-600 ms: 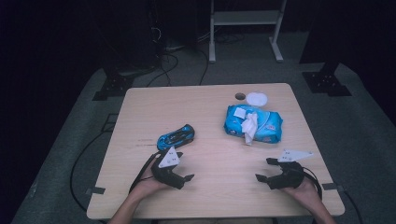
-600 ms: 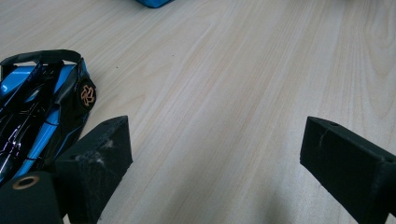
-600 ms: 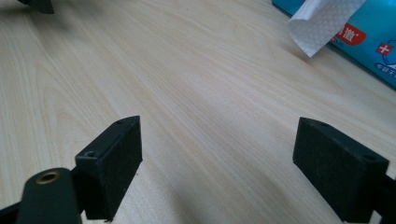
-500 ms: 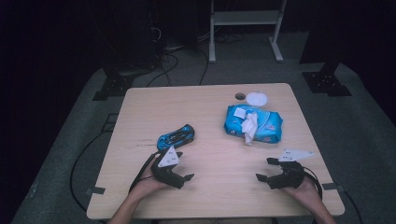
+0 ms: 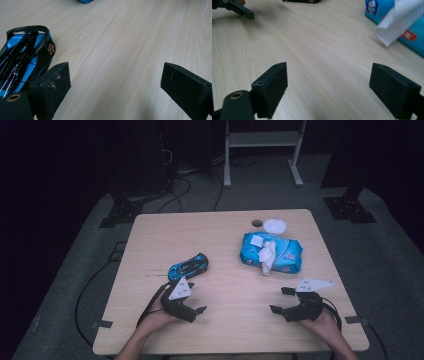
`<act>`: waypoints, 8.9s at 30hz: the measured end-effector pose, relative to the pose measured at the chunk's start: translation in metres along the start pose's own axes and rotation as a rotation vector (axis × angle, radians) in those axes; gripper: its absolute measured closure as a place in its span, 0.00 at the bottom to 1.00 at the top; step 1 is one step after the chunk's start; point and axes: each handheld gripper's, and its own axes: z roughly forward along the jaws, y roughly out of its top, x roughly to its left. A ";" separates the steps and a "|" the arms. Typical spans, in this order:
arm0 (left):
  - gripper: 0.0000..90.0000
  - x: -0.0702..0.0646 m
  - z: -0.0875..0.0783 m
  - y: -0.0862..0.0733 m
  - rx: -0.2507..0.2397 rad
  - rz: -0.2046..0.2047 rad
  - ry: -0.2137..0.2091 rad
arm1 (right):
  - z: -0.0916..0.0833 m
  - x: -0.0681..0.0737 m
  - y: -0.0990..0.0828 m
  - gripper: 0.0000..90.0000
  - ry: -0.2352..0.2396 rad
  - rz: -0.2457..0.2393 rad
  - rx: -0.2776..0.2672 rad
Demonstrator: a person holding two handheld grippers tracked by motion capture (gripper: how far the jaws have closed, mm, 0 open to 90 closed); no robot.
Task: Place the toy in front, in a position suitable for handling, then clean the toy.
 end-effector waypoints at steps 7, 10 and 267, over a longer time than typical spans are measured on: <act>0.09 0.002 -0.006 0.004 -0.008 0.015 0.018 | 0.012 0.004 0.020 0.15 0.038 -0.018 0.011; 0.09 0.004 -0.008 0.005 -0.008 0.014 0.022 | 0.014 0.004 0.026 0.15 0.047 -0.022 0.012; 0.10 -0.011 0.028 0.032 -0.019 0.139 -0.130 | -0.006 0.035 0.110 0.96 0.181 -0.136 0.010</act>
